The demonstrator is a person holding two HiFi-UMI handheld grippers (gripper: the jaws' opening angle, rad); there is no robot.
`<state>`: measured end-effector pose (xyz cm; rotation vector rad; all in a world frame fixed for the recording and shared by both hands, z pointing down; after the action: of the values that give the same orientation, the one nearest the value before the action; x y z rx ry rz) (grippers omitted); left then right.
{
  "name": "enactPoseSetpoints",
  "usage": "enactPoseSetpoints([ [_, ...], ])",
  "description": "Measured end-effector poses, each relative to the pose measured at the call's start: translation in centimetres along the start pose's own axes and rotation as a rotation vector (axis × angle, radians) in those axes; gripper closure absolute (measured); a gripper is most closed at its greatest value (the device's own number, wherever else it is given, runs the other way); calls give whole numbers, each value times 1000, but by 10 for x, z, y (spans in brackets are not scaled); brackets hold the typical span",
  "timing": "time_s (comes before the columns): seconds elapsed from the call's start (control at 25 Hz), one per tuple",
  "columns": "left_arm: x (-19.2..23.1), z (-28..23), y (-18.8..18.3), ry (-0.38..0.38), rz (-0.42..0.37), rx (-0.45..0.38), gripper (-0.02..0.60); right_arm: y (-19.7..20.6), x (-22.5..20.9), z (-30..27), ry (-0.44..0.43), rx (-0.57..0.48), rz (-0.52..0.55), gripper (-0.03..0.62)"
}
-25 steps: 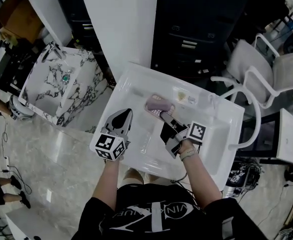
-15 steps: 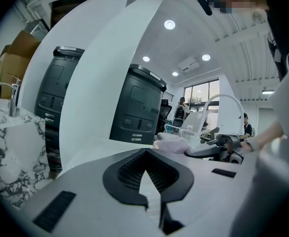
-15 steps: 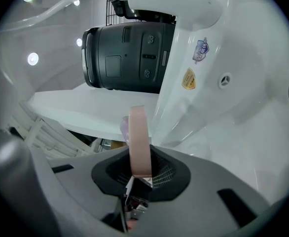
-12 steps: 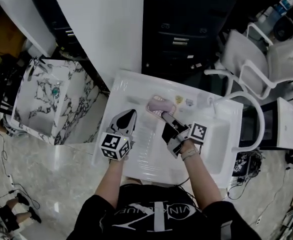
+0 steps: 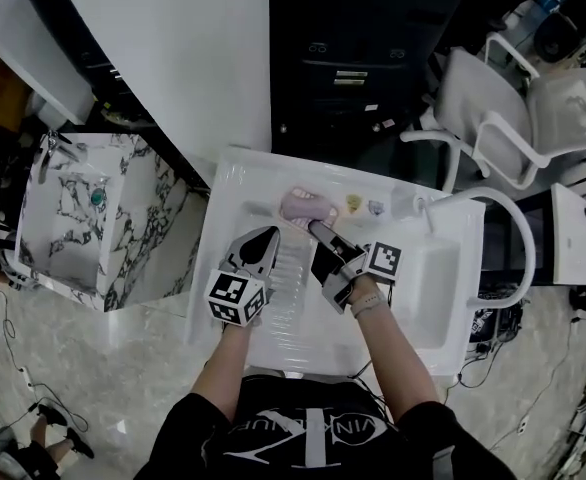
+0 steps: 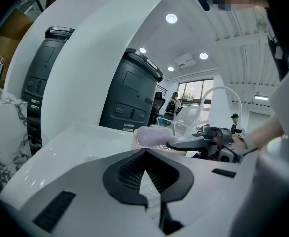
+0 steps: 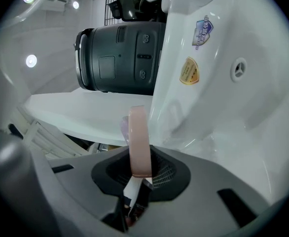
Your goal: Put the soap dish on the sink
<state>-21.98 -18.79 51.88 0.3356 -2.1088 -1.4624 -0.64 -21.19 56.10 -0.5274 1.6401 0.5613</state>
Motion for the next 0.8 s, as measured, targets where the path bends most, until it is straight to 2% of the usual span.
enactPoseSetpoints([
  [0.32, 2, -17, 6, 42, 6, 21, 569, 0, -7, -18, 20, 5, -17, 523],
  [0.8, 12, -34, 20, 32, 34, 83, 569, -6, -18, -47, 35, 22, -82, 523],
])
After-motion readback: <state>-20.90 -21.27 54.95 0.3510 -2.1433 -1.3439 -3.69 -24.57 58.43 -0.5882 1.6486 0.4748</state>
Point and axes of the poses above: the fingertips, and each gripper's own axes: z backward along the fingers, x to its left, y out of its underside, the point moved 9 cm from there along z, backward along the fingers, and after that the axes turned 2 degrees about -y, right-handed, at the moved point
